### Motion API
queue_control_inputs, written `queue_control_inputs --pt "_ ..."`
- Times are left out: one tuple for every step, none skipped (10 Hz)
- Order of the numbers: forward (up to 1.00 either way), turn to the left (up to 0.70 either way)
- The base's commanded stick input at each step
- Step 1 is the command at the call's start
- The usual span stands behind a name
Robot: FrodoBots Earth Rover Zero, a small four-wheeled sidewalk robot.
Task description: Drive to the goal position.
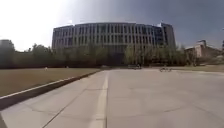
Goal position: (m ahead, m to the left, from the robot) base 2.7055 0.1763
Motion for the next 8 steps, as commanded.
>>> queue_control_inputs --pt "0.7 0.0" --pt "0.7 0.0" --pt "0.7 0.0" --pt "0.7 0.0" --pt "0.7 0.0" --pt "0.7 0.0" --pt "0.7 0.0" --pt "0.7 0.0"
